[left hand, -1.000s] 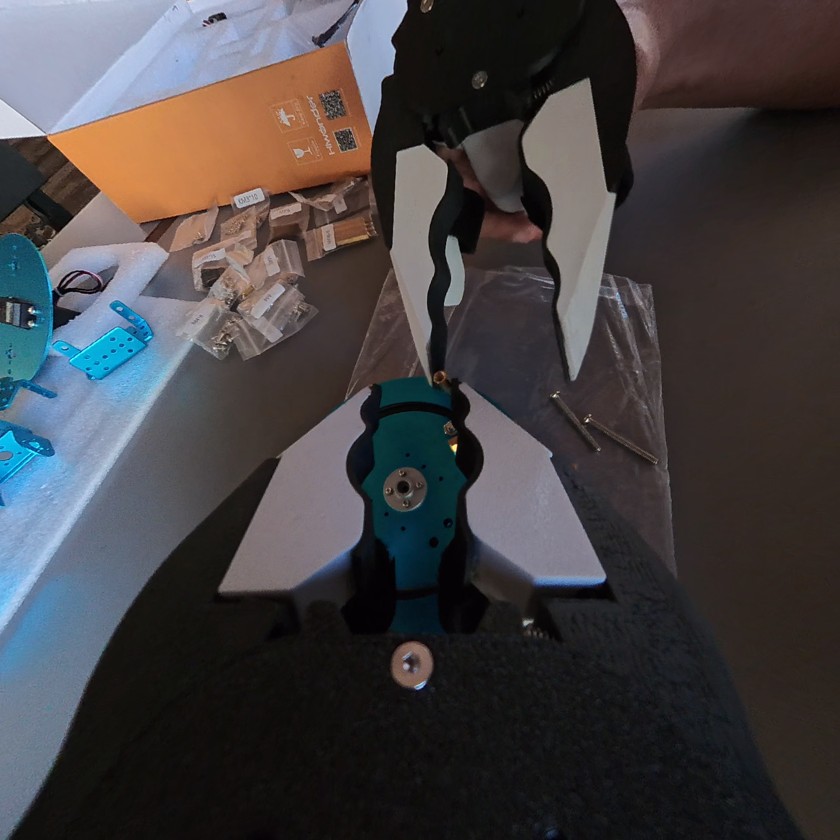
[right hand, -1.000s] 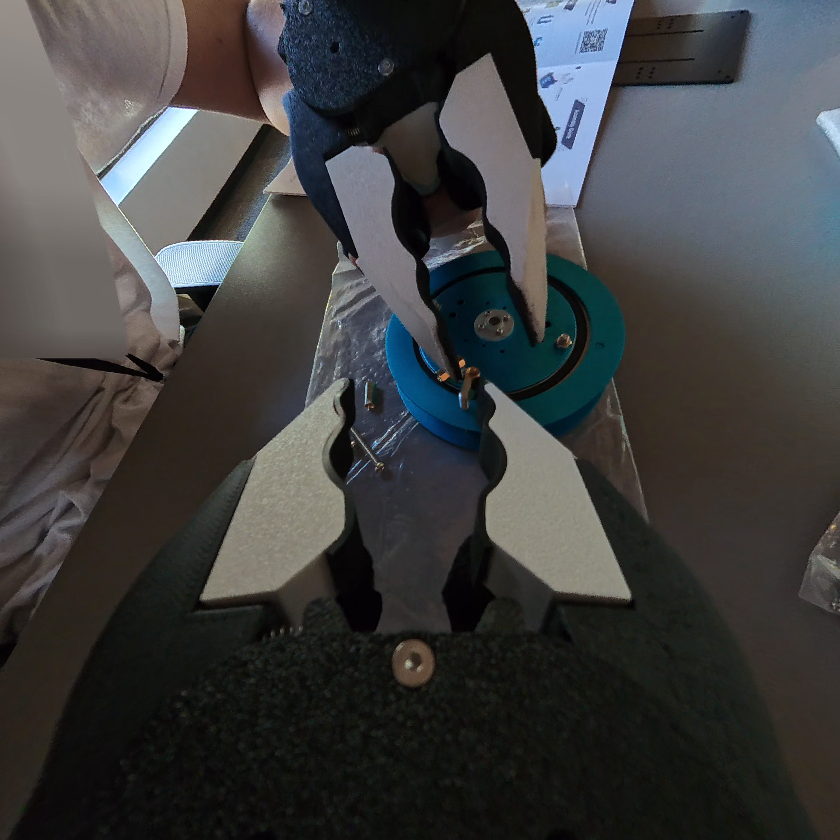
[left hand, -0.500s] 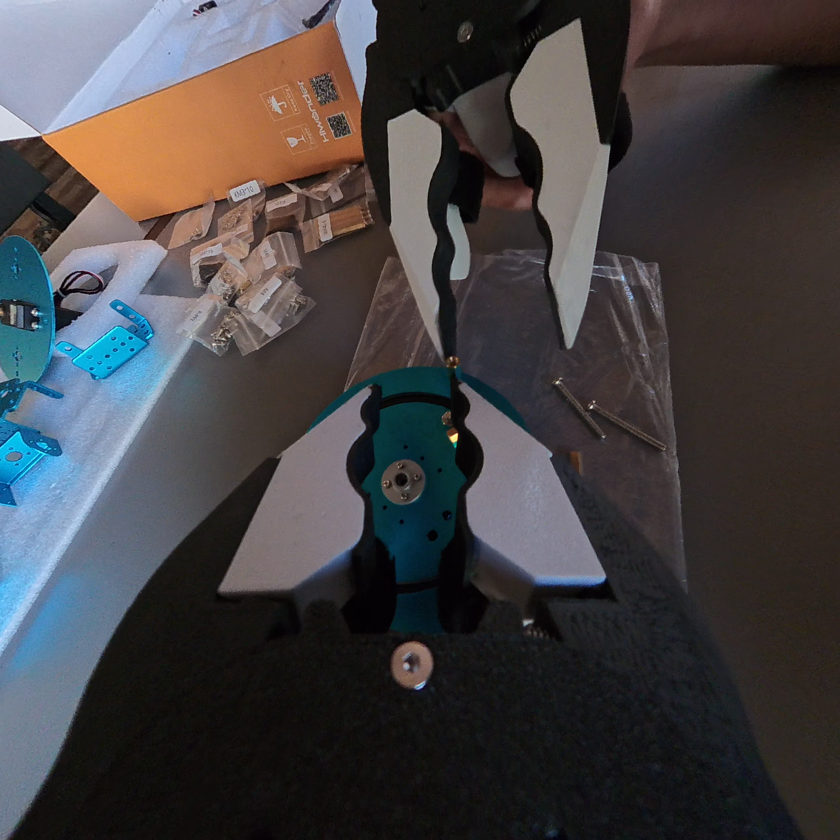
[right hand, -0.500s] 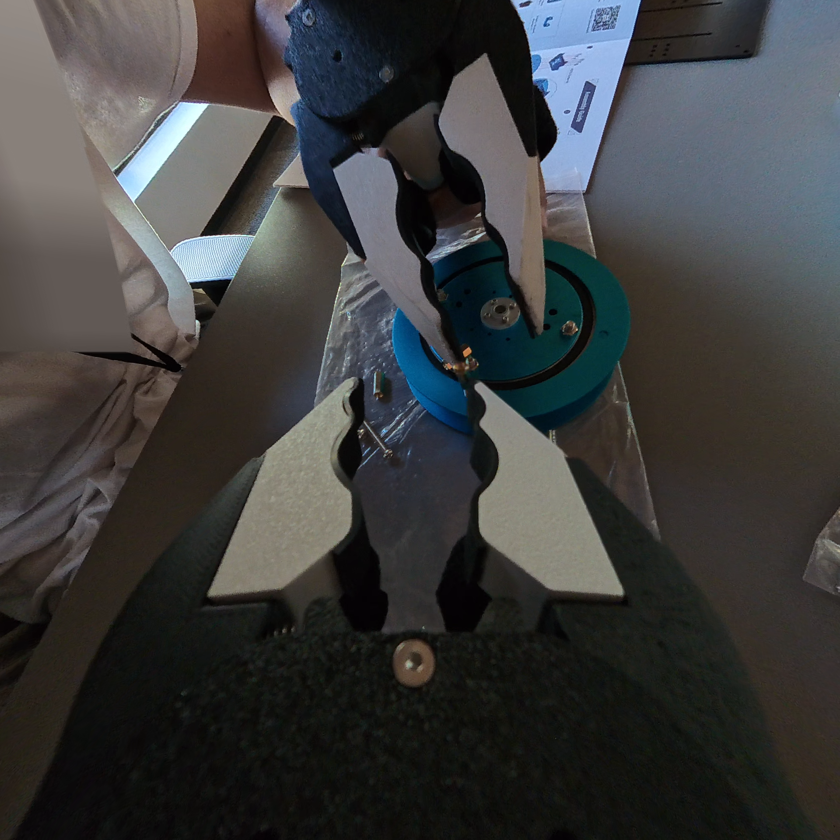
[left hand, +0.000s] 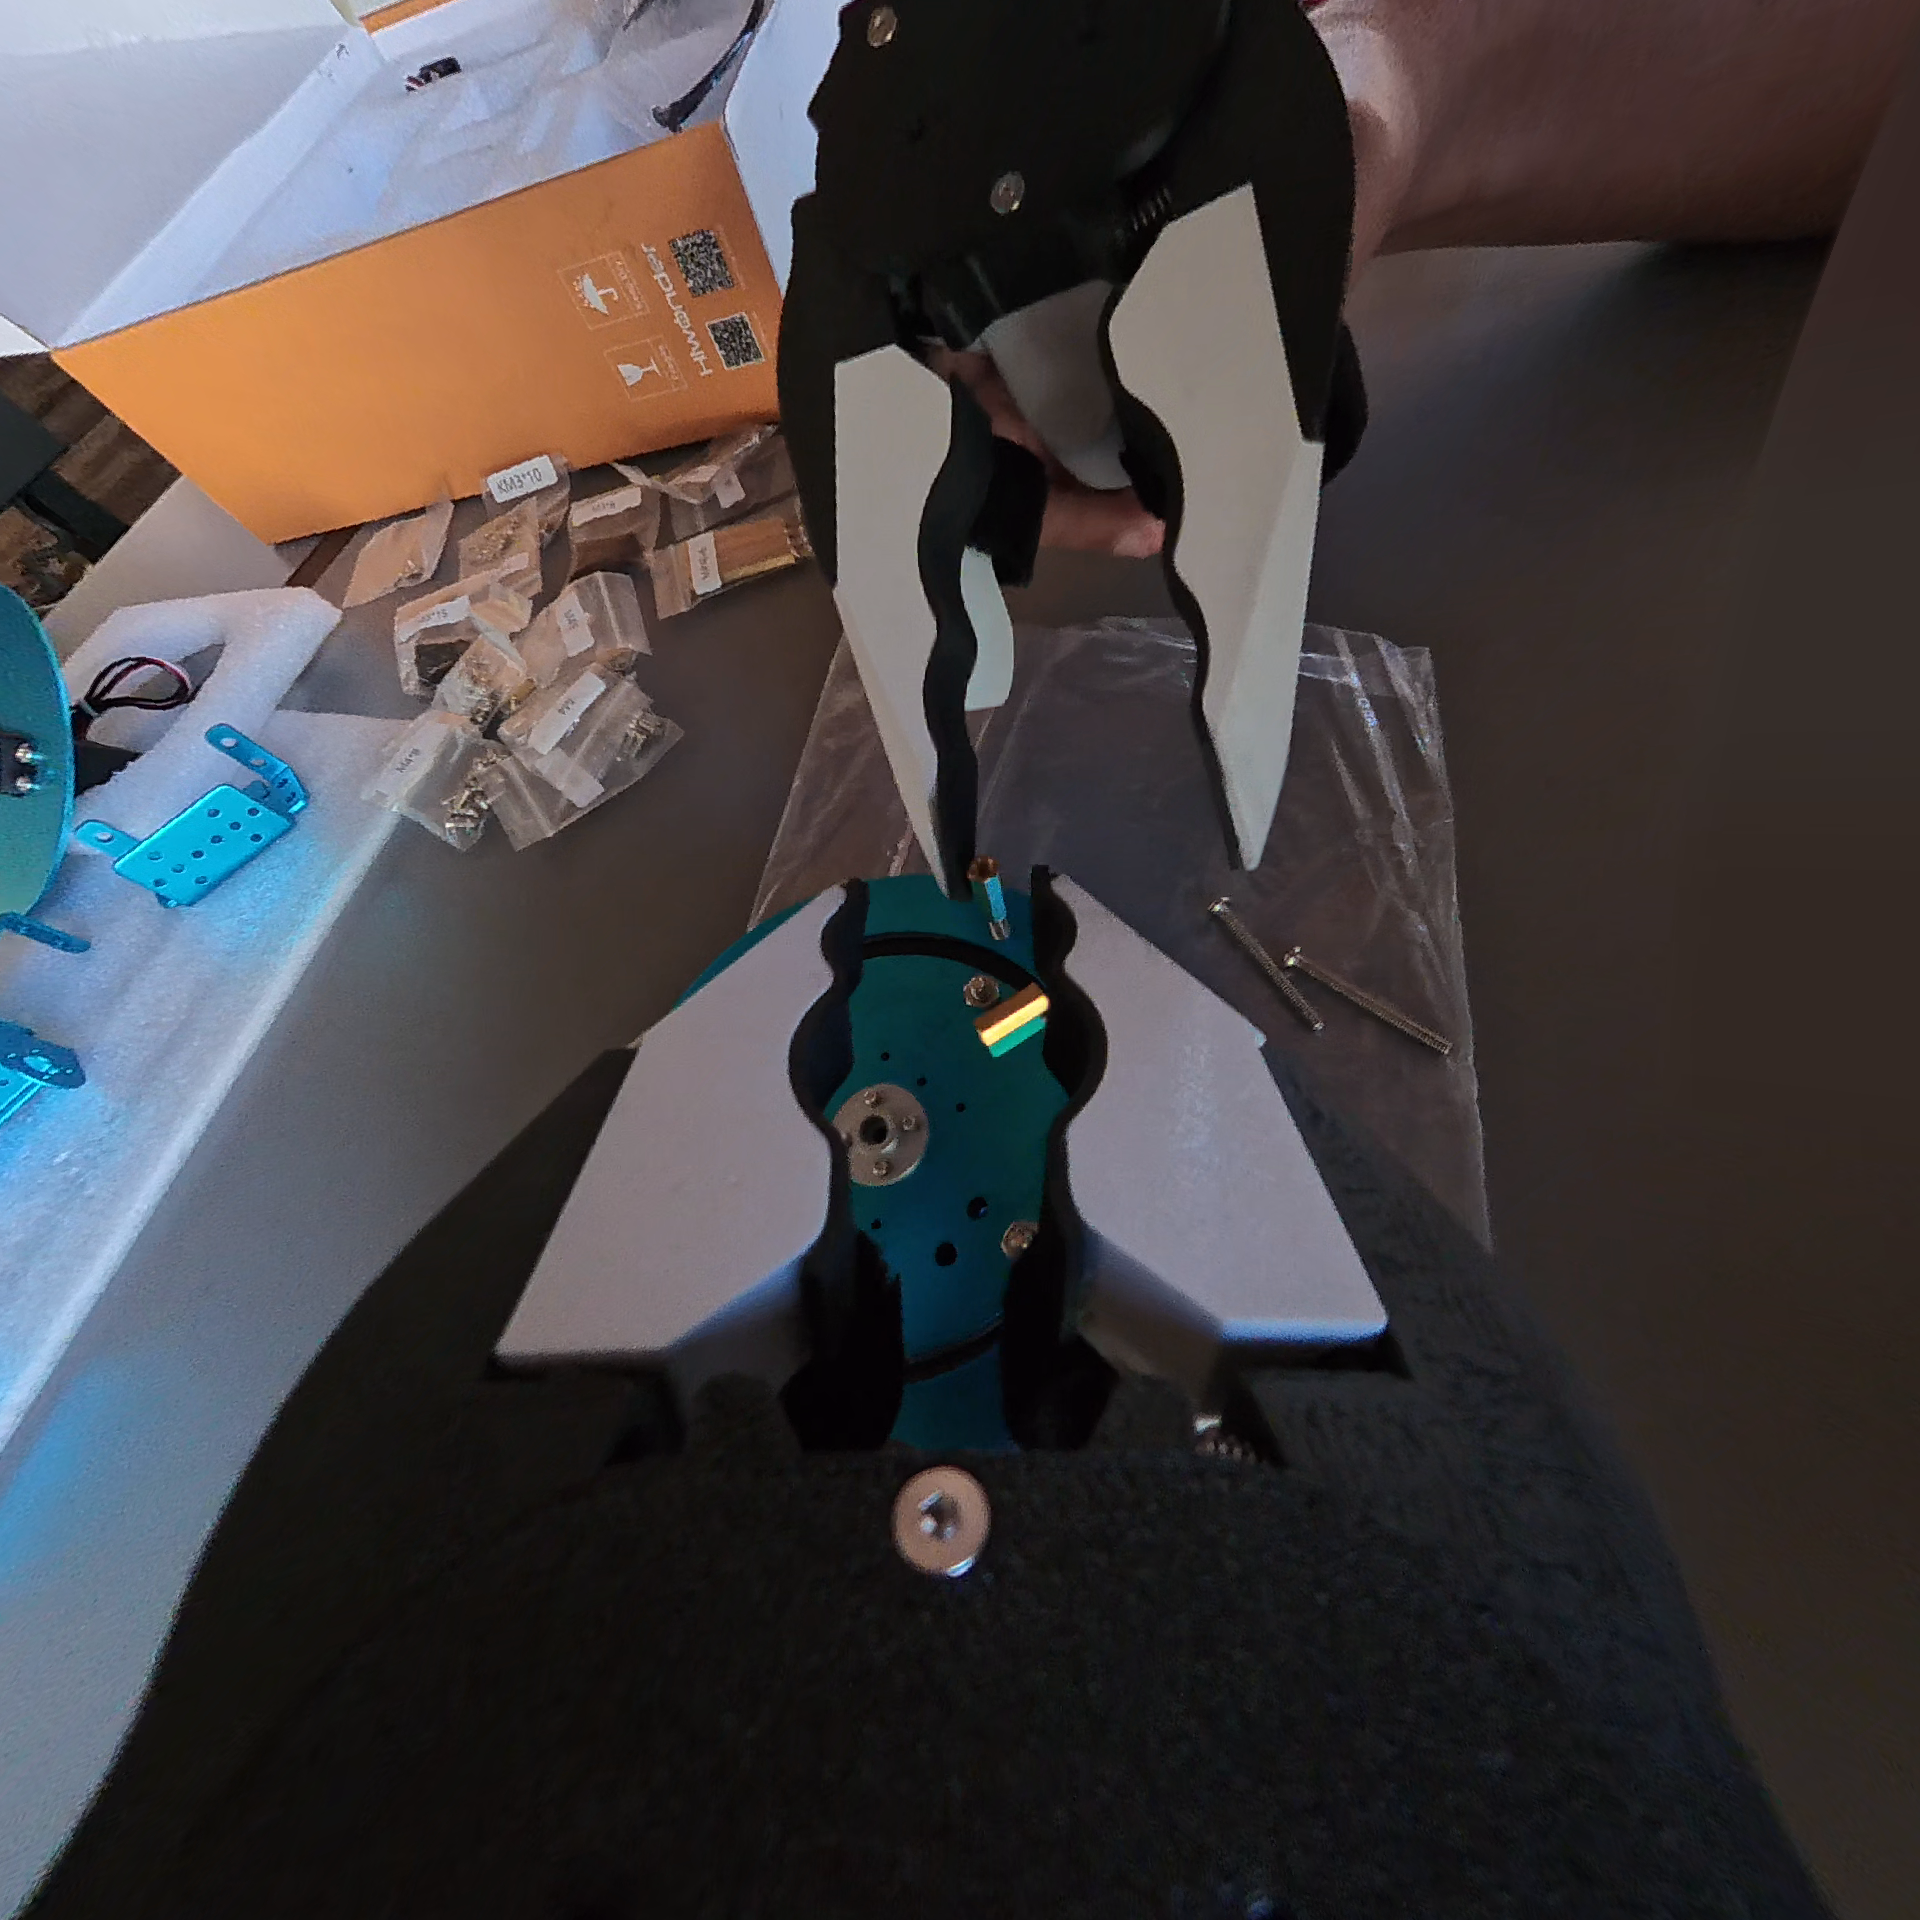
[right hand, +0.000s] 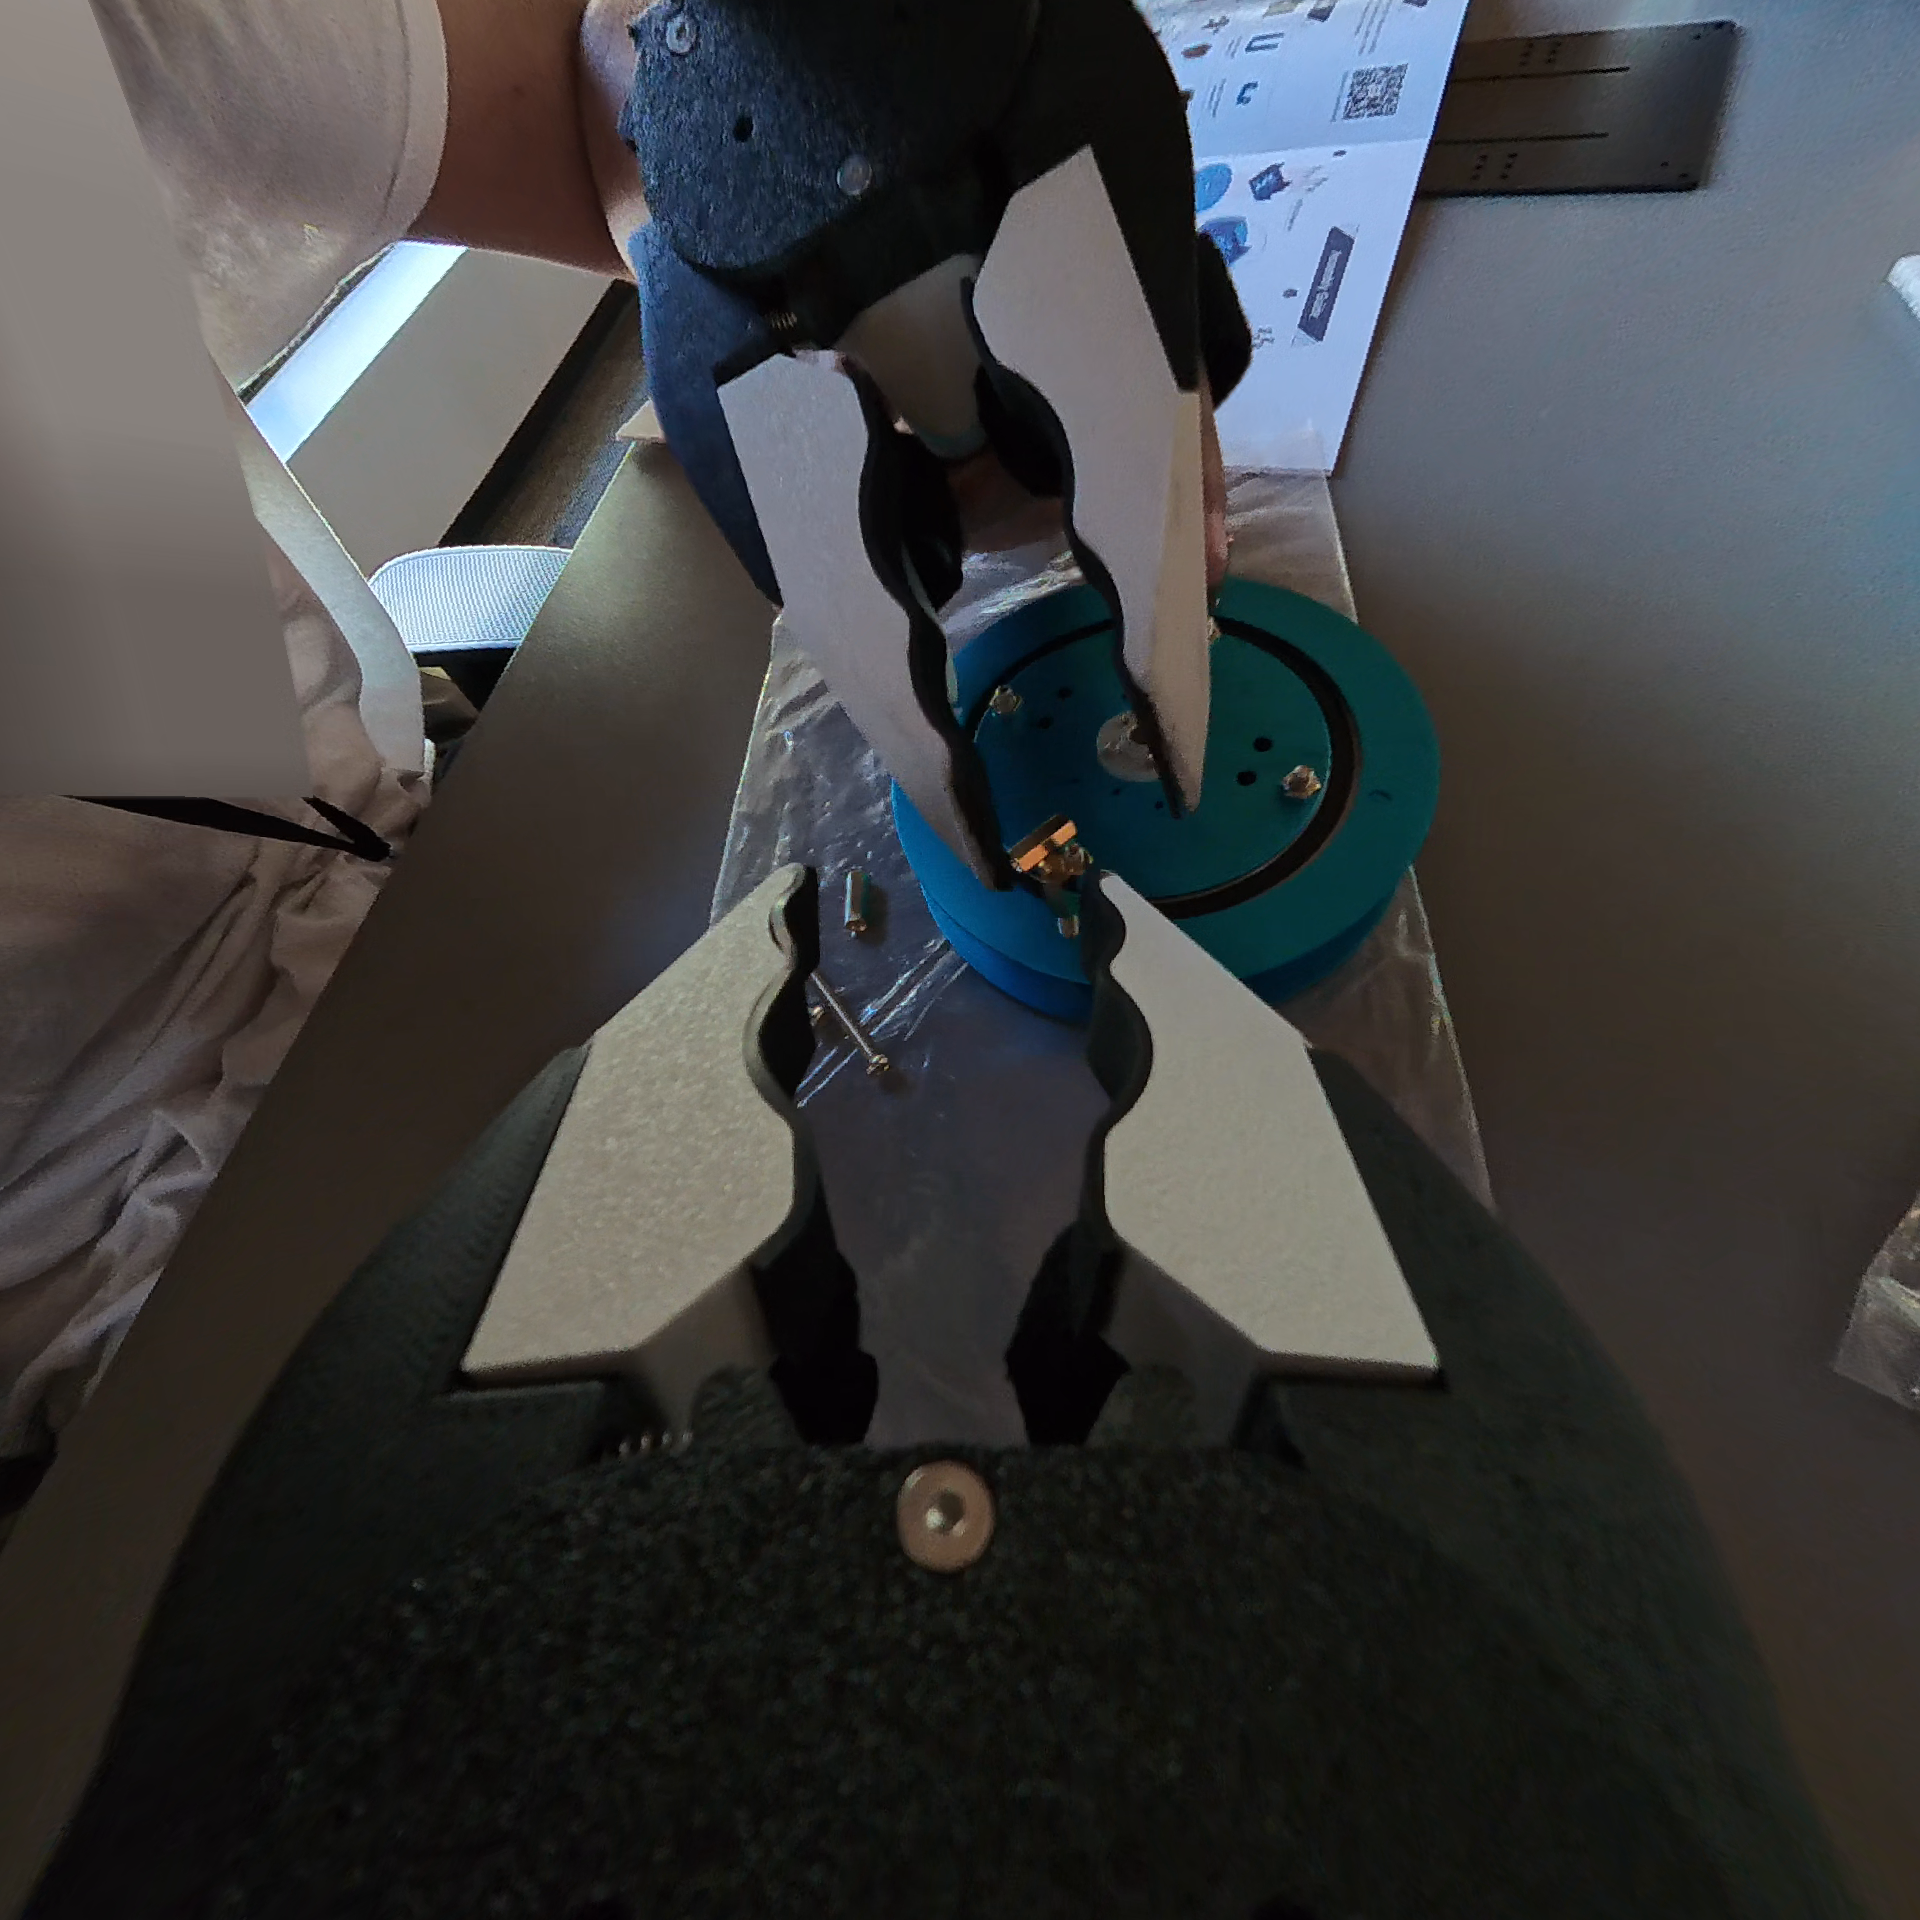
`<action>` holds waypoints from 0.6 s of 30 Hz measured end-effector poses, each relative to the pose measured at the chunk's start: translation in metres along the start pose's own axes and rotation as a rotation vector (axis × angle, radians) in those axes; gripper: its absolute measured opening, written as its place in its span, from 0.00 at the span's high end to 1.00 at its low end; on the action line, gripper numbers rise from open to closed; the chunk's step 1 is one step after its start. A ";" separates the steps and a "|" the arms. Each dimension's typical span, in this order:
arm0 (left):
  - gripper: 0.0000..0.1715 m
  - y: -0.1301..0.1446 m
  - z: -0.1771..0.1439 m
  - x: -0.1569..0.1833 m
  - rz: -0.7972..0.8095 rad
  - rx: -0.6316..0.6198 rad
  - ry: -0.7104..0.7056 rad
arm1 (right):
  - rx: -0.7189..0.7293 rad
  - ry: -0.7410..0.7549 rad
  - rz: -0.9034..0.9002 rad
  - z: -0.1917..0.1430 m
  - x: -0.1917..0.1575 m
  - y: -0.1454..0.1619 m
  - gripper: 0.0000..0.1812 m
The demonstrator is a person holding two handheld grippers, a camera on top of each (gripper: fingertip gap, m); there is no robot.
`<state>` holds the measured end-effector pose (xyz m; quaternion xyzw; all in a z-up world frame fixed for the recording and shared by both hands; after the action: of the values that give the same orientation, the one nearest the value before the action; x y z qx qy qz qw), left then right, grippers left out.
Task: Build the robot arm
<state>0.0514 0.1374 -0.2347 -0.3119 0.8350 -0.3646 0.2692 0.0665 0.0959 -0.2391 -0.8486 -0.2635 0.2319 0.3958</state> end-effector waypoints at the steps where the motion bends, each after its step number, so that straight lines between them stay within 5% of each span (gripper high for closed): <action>1: 0.82 0.000 0.001 0.000 0.000 -0.003 -0.004 | 0.000 -0.002 -0.001 0.001 0.000 0.000 0.73; 18: 0.81 0.002 0.001 -0.002 0.002 -0.006 -0.013 | 0.004 -0.015 0.012 0.002 0.000 0.000 0.70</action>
<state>0.0530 0.1397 -0.2358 -0.3142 0.8346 -0.3598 0.2743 0.0647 0.0972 -0.2401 -0.8477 -0.2609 0.2413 0.3939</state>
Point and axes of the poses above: each gripper's, where its closed fingertips meet, z out along the fingers, y out of its underside, x = y × z across the jaws, the point moved 3 cm from there along -z, back along the fingers, and after that the axes turned 7 degrees about -x, right-handed, at the moved point
